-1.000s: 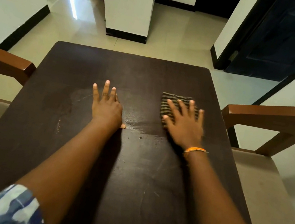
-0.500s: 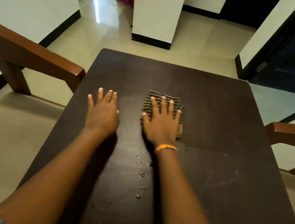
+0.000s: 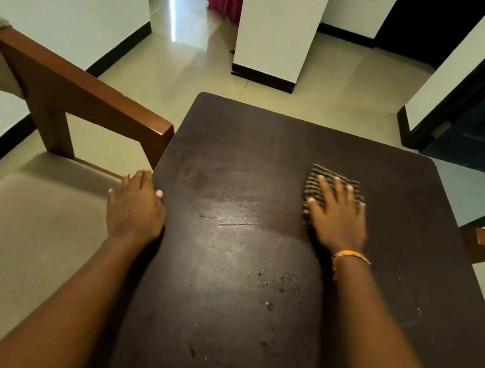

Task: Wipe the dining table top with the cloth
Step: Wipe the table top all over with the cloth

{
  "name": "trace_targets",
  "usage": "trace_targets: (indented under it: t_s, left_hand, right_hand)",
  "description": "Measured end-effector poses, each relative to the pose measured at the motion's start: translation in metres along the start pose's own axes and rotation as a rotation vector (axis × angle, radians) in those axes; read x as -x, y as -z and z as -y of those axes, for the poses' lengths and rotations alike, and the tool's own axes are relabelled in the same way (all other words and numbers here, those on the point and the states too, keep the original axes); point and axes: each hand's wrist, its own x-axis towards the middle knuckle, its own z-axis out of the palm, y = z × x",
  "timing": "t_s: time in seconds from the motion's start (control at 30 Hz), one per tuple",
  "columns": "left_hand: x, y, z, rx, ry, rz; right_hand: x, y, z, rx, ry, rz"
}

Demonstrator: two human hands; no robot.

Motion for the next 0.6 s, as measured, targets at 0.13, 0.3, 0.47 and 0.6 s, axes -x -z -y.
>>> trace_targets:
  t_s: [0.13, 0.3, 0.47, 0.6]
  left_hand:
    - [-0.005, -0.010, 0.015, 0.206, -0.025, -0.067]
    - [-0.004, -0.022, 0.026, 0.398, -0.048, -0.148]
    - [-0.008, -0.028, 0.025, 0.360, -0.062, -0.178]
    - [-0.009, -0.027, 0.025, 0.351, -0.081, -0.188]
  right_hand:
    - [-0.015, 0.005, -0.002, -0.029, -0.154, 0.026]
    - [-0.065, 0.004, 0.045, -0.045, -0.132, 0.078]
    - [-0.105, -0.016, 0.121, -0.041, -0.021, 0.048]
    - [-0.095, -0.045, 0.215, -0.026, 0.231, 0.050]
